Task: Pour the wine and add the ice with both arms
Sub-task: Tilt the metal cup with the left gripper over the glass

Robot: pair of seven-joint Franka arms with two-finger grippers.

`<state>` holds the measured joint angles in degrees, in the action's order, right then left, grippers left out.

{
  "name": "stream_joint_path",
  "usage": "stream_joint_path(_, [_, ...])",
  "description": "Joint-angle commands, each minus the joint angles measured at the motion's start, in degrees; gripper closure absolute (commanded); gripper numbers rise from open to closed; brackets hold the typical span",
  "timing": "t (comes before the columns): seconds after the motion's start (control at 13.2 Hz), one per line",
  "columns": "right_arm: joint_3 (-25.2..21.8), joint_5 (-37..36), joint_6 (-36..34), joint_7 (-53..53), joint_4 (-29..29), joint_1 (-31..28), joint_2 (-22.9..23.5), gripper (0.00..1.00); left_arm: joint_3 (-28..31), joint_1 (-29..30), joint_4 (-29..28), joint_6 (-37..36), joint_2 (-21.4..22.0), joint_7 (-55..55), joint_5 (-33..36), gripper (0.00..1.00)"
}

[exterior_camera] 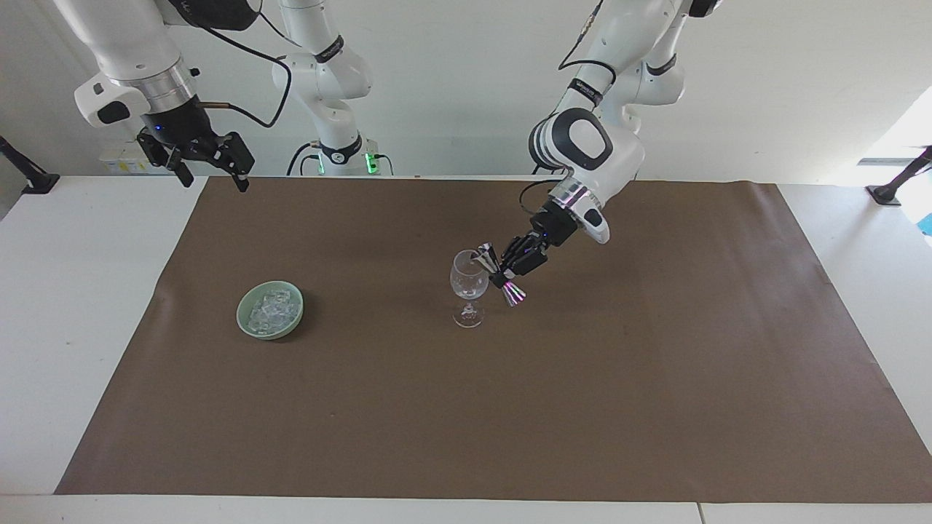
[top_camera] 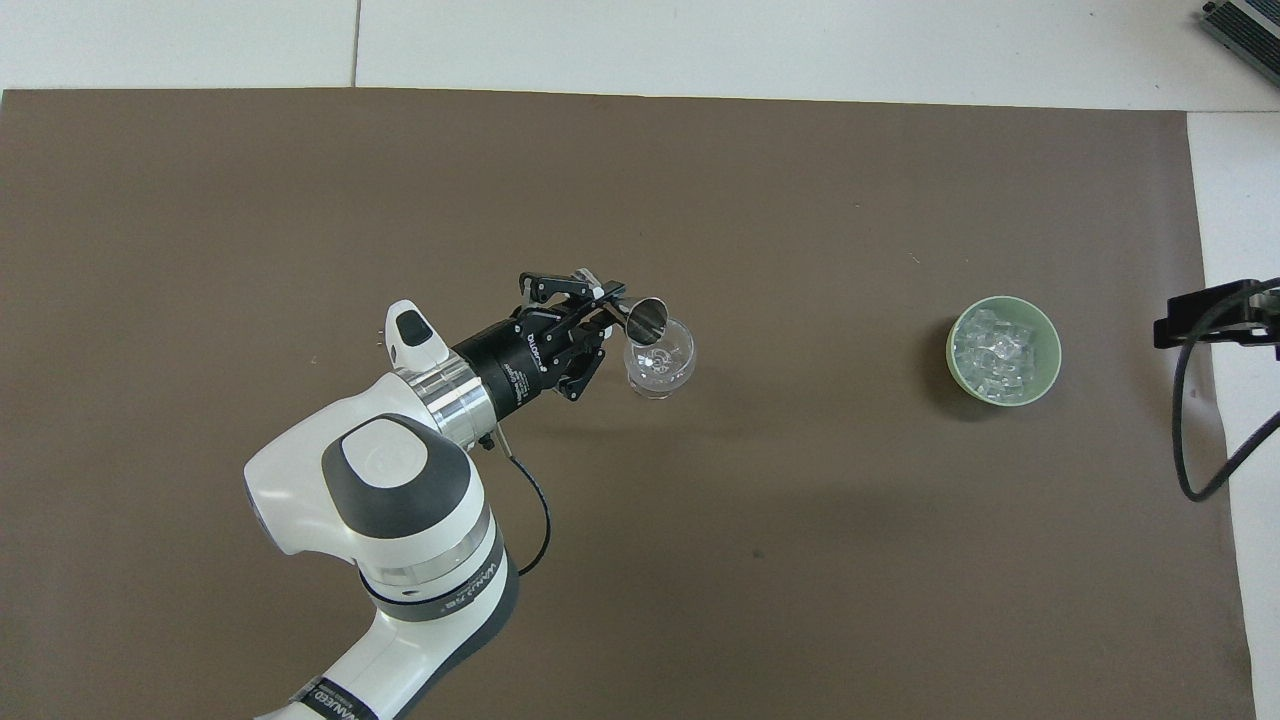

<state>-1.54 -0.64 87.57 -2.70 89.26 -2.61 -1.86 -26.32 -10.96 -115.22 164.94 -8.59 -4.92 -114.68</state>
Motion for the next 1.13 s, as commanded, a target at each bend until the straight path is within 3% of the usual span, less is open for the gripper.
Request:
stream_joint_path(0.0, [0.3,0.4,-0.7,1.1,0.6,-0.5,-1.0,0.0,0.2,-2.1,2.0,3.3,-1.3,3.2,-0.5,1.0])
stream_joint_path(1.06, [0.3,0.4,-0.7,1.1,0.6,-0.5,-1.0,0.0,0.3,-2.2,2.3,3.8,-1.3,9.5,6.2,1.0])
